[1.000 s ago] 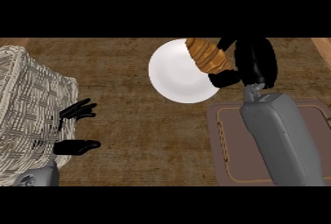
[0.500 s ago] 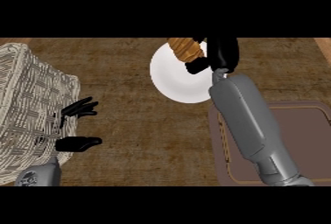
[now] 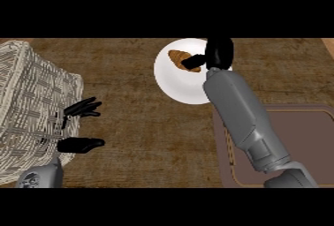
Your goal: Pick the croissant from the tray and place it in the plate
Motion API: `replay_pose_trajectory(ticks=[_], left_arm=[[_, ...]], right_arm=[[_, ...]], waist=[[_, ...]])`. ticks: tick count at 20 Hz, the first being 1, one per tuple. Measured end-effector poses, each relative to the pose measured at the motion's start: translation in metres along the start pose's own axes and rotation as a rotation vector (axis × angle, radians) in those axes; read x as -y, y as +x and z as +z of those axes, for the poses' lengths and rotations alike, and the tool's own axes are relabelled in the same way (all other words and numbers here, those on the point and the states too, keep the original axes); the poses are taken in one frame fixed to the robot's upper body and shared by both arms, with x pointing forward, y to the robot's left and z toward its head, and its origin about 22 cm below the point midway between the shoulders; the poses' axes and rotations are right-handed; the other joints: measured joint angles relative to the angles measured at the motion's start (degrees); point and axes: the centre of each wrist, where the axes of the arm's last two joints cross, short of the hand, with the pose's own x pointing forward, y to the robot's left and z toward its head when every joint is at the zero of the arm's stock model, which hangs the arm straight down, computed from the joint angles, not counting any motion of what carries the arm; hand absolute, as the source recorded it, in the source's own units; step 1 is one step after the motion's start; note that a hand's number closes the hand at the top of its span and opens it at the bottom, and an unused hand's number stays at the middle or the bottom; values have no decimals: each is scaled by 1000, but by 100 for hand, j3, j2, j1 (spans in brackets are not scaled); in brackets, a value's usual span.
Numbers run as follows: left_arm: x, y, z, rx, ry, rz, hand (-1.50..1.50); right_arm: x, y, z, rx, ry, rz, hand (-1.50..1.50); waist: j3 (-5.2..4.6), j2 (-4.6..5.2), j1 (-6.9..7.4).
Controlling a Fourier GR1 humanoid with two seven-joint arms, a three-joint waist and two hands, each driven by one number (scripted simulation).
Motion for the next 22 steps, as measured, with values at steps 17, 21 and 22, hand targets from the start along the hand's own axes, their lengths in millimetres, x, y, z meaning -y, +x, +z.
replay_pose_trajectory(ticks=[17, 21, 22], left_arm=[[-10, -11, 16, -35, 39, -13, 0], [-10, -12, 17, -41, 44, -16, 0], [-10, -12, 17, -42, 46, -21, 0]], right_arm=[[48, -90, -11, -19, -164, -555, -150], [69, -139, -4, 18, -143, -567, -150], [74, -151, -1, 32, -135, -566, -150]], waist=[[16, -96, -298], [18, -109, -335], [15, -109, -342]])
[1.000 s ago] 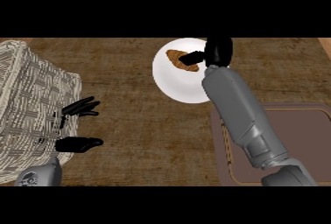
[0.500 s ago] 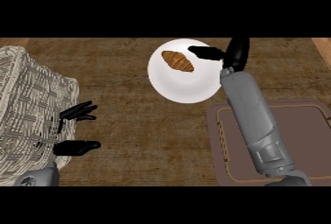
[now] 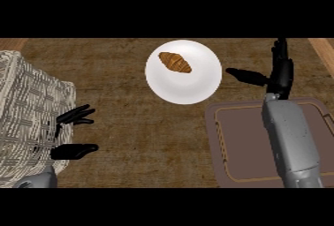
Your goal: Pick the croissant from the tray and place it in the plate
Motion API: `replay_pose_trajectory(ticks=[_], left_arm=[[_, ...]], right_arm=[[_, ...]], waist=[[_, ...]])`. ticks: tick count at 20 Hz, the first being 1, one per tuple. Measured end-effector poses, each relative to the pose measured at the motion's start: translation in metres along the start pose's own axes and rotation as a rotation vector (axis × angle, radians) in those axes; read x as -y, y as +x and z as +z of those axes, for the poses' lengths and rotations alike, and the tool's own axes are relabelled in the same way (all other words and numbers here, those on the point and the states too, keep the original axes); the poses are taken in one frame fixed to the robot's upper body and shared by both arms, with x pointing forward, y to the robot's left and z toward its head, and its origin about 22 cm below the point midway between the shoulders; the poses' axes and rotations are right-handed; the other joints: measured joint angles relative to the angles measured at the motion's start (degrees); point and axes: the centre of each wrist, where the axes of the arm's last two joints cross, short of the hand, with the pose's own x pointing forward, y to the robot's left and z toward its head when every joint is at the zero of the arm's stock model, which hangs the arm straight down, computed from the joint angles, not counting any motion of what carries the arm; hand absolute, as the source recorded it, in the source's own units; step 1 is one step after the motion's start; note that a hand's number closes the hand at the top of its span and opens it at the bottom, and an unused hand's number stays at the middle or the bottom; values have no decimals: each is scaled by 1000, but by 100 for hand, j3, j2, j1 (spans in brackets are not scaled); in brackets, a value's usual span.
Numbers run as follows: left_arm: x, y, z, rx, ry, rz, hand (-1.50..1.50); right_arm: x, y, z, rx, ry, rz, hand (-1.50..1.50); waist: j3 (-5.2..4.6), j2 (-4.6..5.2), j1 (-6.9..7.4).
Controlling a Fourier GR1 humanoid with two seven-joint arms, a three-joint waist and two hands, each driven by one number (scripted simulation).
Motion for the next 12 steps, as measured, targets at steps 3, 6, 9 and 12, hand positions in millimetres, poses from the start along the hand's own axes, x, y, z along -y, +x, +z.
replay_pose_trajectory(ticks=[3, 6, 9, 12], left_arm=[[-2, 2, -1, 4, 0, 6, 0], [-1, 1, -2, 4, -1, 3, 0], [0, 1, -2, 3, -8, -1, 0], [-1, 4, -3, 9, -8, 2, 0]], right_arm=[[29, -17, 6, 18, 31, 4, -150], [49, -35, 14, 28, 61, 17, -150], [68, -43, 14, 25, 74, 28, -150], [80, -59, 19, 32, 77, 39, -150]], waist=[[1, -2, 5], [7, 0, 21], [8, 2, 36], [4, 8, 57]])
